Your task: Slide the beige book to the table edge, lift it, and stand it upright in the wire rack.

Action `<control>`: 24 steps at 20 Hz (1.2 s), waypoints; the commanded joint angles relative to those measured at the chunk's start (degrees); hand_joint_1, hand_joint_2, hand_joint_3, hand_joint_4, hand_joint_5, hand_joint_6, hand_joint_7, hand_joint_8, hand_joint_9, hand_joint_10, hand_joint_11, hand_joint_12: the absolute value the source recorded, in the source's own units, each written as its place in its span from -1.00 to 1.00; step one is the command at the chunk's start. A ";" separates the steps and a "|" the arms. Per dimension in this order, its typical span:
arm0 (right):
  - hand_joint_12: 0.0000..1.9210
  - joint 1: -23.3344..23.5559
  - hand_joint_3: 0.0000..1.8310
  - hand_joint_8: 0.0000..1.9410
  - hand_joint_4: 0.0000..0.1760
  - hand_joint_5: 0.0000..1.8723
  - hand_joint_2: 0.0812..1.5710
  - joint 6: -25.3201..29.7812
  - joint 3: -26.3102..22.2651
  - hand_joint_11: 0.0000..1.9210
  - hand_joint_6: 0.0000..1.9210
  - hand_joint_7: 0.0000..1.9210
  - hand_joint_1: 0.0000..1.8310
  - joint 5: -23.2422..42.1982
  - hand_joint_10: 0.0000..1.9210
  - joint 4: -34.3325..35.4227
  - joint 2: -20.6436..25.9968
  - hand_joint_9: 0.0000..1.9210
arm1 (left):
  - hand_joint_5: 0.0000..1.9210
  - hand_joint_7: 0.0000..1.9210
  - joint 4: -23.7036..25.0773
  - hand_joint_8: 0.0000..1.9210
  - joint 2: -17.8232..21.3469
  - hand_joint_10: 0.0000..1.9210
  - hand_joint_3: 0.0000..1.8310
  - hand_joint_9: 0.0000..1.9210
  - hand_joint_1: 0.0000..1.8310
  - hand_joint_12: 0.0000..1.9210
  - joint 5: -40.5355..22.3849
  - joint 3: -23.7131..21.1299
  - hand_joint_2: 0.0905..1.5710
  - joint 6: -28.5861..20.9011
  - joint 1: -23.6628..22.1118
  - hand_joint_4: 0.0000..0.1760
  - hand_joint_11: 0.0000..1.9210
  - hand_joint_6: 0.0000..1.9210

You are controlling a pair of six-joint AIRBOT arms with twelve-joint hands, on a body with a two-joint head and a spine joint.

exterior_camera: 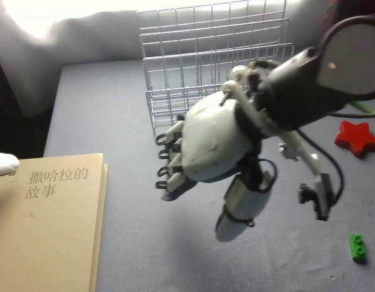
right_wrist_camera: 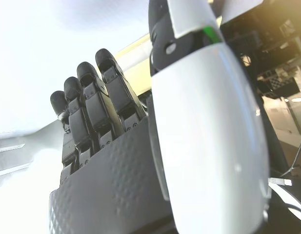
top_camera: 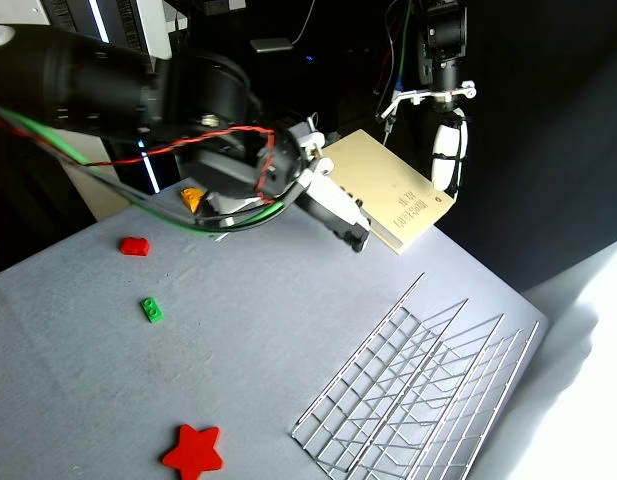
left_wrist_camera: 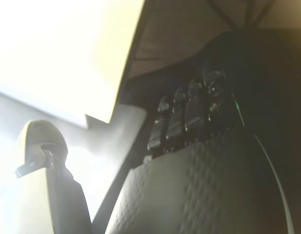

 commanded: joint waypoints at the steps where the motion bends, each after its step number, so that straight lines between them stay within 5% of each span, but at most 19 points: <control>1: -0.27 0.79 -1.00 -0.99 -1.00 -0.69 0.36 -0.47 -0.64 -1.00 -0.99 -0.70 -0.78 -3.81 -0.99 1.05 1.08 -0.71 | -0.95 -0.98 0.28 -1.00 0.47 -1.00 -1.00 -0.99 -0.33 -0.92 -1.23 -0.10 0.15 -0.09 -0.37 -1.00 -1.00 -1.00; 3: -0.35 0.98 -1.00 -1.00 -1.00 -0.73 0.37 -0.95 -2.69 -1.00 -1.00 -0.73 -0.81 -5.13 -1.00 1.00 4.07 -0.75 | -0.91 -0.93 0.28 -1.00 0.48 -1.00 -1.00 -0.94 -0.33 -0.75 -1.37 -0.47 0.13 -0.09 -0.51 -1.00 -1.00 -1.00; 10: -0.32 2.17 -1.00 -1.00 -1.00 -0.70 0.35 2.56 -8.88 -1.00 -1.00 -0.70 -0.78 -5.76 -1.00 1.21 14.13 -0.73 | -0.87 -0.88 0.40 -0.99 0.57 -0.99 -1.00 -0.92 -0.32 -0.78 -1.37 -1.09 0.15 0.02 -0.26 -1.00 -1.00 -0.99; 15: -0.29 2.94 -1.00 -0.99 -1.00 -0.69 0.35 -1.12 -10.68 -1.00 -0.99 -0.69 -0.78 -3.63 -0.99 1.28 16.71 -0.71 | -0.87 -0.87 0.40 -0.99 0.36 -0.99 -1.00 -0.90 -0.30 -0.74 -1.41 -1.12 0.15 0.51 0.43 -1.00 -1.00 -1.00; 24: -0.34 3.45 -1.00 -1.00 -1.00 -0.71 0.35 1.97 -10.69 -1.00 -1.00 -0.71 -0.78 -5.06 -1.00 1.05 22.42 -0.72 | -0.83 -0.84 0.39 -1.00 -0.82 -1.00 -1.00 -0.88 -0.27 -0.67 -2.04 -0.60 0.17 0.50 0.87 -1.00 -1.00 -0.99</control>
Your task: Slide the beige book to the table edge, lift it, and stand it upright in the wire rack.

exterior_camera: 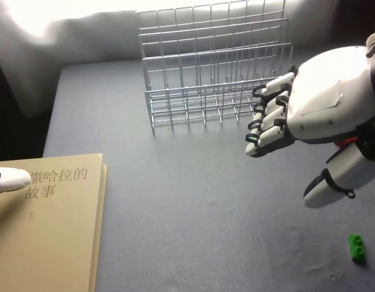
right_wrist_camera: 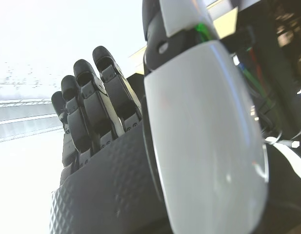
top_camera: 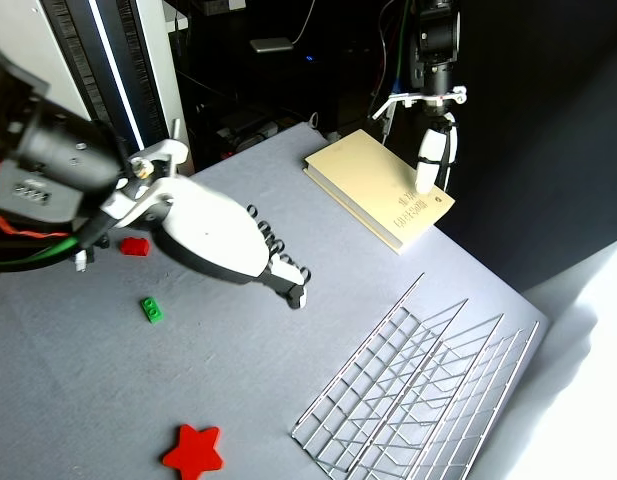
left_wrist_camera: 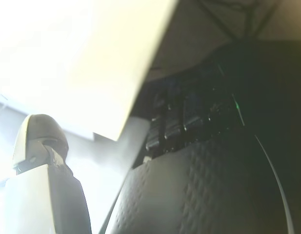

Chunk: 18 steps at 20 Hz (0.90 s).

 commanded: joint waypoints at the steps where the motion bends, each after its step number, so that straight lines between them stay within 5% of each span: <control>1: -0.37 0.44 -1.00 -1.00 -1.00 -0.73 0.36 0.96 -0.05 -1.00 -1.00 -0.72 -0.80 -2.57 -1.00 0.96 0.57 -0.73 | -0.84 -0.84 0.19 -1.00 -0.11 -1.00 -1.00 -0.89 -0.29 -0.69 -1.17 0.47 0.18 -0.11 0.05 -1.00 -1.00 -1.00; 7: -0.35 1.22 -1.00 -1.00 -1.00 -0.72 0.36 0.16 -0.91 -1.00 -1.00 -0.72 -0.78 -3.76 -1.00 0.44 0.96 -0.73 | -0.83 -0.84 0.19 -1.00 -0.42 -1.00 -1.00 -0.88 -0.28 -0.66 -1.75 0.41 0.19 -0.27 0.69 -1.00 -1.00 -1.00; 9: -0.37 1.01 -1.00 -1.00 -1.00 -0.71 0.37 0.14 -1.55 -1.00 -1.00 -0.70 -0.79 -5.24 -1.00 0.44 0.94 -0.73 | -0.75 -0.77 0.19 -1.00 -0.57 -1.00 -1.00 -0.81 -0.24 -0.45 -2.14 0.39 0.16 -0.27 0.92 -1.00 -1.00 -1.00; 14: -0.32 1.12 -1.00 -1.00 -1.00 -0.72 0.36 0.06 -1.92 -1.00 -1.00 -0.72 -0.77 -5.39 -1.00 -0.37 0.42 -0.72 | -0.73 -0.73 0.19 -0.99 -0.72 -0.99 -1.00 -0.77 -0.19 -0.37 -2.35 0.35 0.17 -0.26 1.12 -1.00 -1.00 -1.00; 18: -0.30 1.68 -1.00 -1.00 -1.00 -0.73 0.37 5.25 -1.94 -1.00 -1.00 -0.72 -0.81 -4.69 -1.00 -6.96 0.61 -0.74 | -0.72 -0.75 0.19 -1.00 -0.71 -0.99 -1.00 -0.77 -0.17 -0.35 -2.43 0.56 0.17 -0.27 1.39 -1.00 -1.00 -1.00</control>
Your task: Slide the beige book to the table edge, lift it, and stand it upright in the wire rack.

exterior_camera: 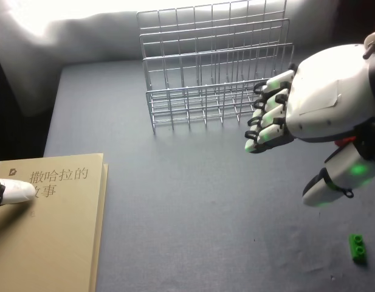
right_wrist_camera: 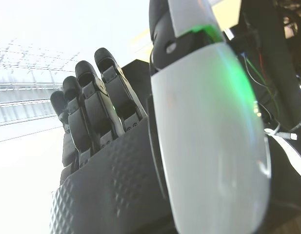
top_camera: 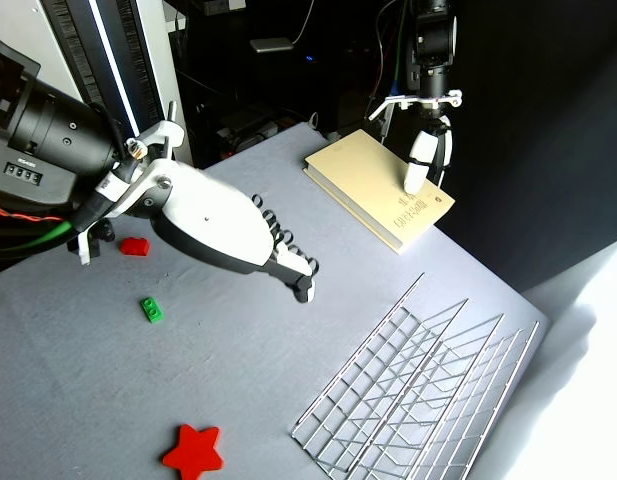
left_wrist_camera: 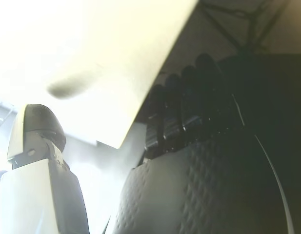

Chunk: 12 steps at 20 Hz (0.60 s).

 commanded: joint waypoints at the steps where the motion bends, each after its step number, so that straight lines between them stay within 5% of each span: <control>1: -0.27 0.83 -1.00 -1.00 -1.00 -0.72 0.36 0.52 -0.07 -1.00 -1.00 -0.72 -0.80 -4.11 -1.00 -0.26 0.40 -0.73 | -0.73 -0.75 0.16 -1.00 -0.02 -1.00 -0.99 -0.77 -0.19 -0.35 -1.20 0.50 0.18 -0.23 0.13 -1.00 -1.00 -1.00; 6: -0.31 0.62 -1.00 -1.00 -1.00 -0.72 0.36 4.67 -0.09 -1.00 -1.00 -0.72 -0.77 -4.69 -1.00 -3.27 1.38 -0.73 | -0.78 -0.80 0.16 -1.00 -0.13 -1.00 -1.00 -0.83 -0.19 -0.55 -1.26 0.49 0.18 -0.27 0.30 -1.00 -1.00 -1.00; 7: -0.31 0.43 -1.00 -0.99 -1.00 -0.71 0.36 5.03 -0.08 -1.00 -0.99 -0.71 -0.78 -4.68 -0.99 -3.42 1.85 -0.72 | -0.90 -0.92 0.16 -0.99 -0.16 -1.00 -1.00 -0.96 -0.28 -0.85 -1.26 0.48 0.18 -0.27 0.32 -1.00 -1.00 -1.00; 8: -0.31 0.37 -1.00 -0.99 -1.00 -0.71 0.36 5.58 -0.07 -1.00 -0.99 -0.71 -0.78 -4.68 -0.99 -3.43 2.10 -0.72 | -0.93 -0.95 0.16 -0.99 -0.20 -1.00 -1.00 -0.98 -0.30 -0.95 -1.26 0.50 0.19 -0.27 0.32 -1.00 -1.00 -1.00; 12: -0.26 0.16 -1.00 -1.00 -1.00 -0.71 0.35 6.00 -0.06 -1.00 -1.00 -0.70 -0.78 -5.09 -1.00 -3.62 3.24 -0.72 | -0.90 -0.94 0.17 -1.00 -0.22 -0.99 -1.00 -0.95 -0.18 -0.97 -1.25 0.53 0.14 -0.27 0.37 -1.00 -0.96 -0.99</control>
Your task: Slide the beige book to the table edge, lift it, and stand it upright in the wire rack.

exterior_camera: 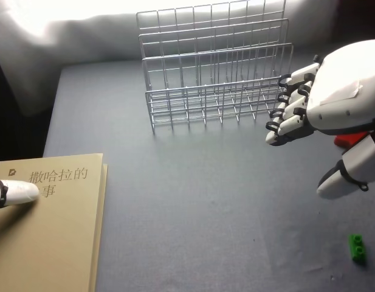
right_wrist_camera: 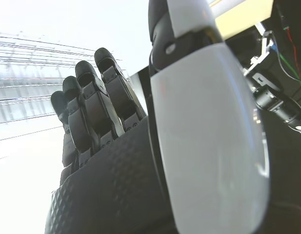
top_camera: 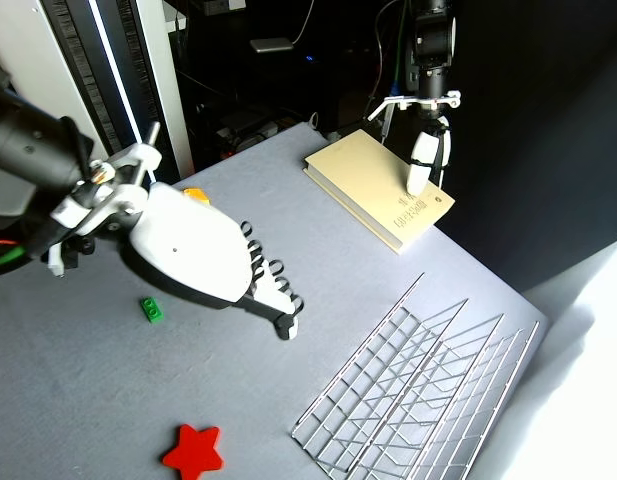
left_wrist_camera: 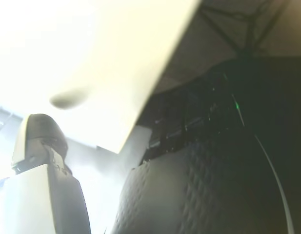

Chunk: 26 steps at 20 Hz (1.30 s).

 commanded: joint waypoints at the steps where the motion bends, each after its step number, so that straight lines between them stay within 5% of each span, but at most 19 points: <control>1: -0.26 0.34 -1.00 -1.00 -1.00 -0.70 0.35 0.23 -0.06 -1.00 -1.00 -0.70 -0.77 -4.65 -1.00 -0.26 0.68 -0.72 | -0.81 -0.84 0.17 -0.98 0.37 -1.00 -1.00 -0.86 -0.14 -0.68 -1.06 0.46 0.14 -0.23 0.09 -1.00 -0.99 -0.98; 4: -0.22 -0.34 -1.00 -1.00 -1.00 -0.68 0.35 1.63 -0.07 -1.00 -0.99 -0.68 -0.77 -5.76 -0.99 -0.26 1.00 -0.70 | -0.77 -0.78 0.17 -0.99 0.31 -0.99 -1.00 -0.81 -0.12 -0.51 -1.06 0.38 0.16 -0.22 0.33 -1.00 -1.00 -0.99; 6: -0.21 -0.73 -1.00 -1.00 -1.00 -0.68 0.34 3.59 -0.06 -1.00 -1.00 -0.69 -0.78 -6.32 -0.99 -0.26 1.48 -0.70 | -0.77 -0.79 0.17 -1.00 0.26 -1.00 -0.99 -0.83 -0.14 -0.57 -1.17 0.31 0.20 -0.22 0.62 -1.00 -1.00 -1.00; 9: -0.24 -1.20 -1.00 -1.00 -1.00 -0.69 0.37 10.82 0.05 -1.00 -1.00 -0.70 -0.80 -6.85 -1.00 -0.26 2.38 -0.72 | -0.73 -0.75 0.17 -0.99 0.03 -0.99 -1.00 -0.80 -0.13 -0.52 -1.19 0.57 0.20 -0.22 0.86 -1.00 -1.00 -0.99; 26: -0.23 -4.15 -1.00 -1.00 -1.00 -0.71 0.37 19.63 0.10 -1.00 -1.00 -0.71 -0.79 -13.94 -1.00 -0.53 6.14 -0.73 | -0.62 -0.68 0.17 -0.99 0.02 -0.99 -1.00 -0.71 -0.03 -0.28 -2.09 0.75 0.19 -0.87 1.54 -1.00 -1.00 -0.99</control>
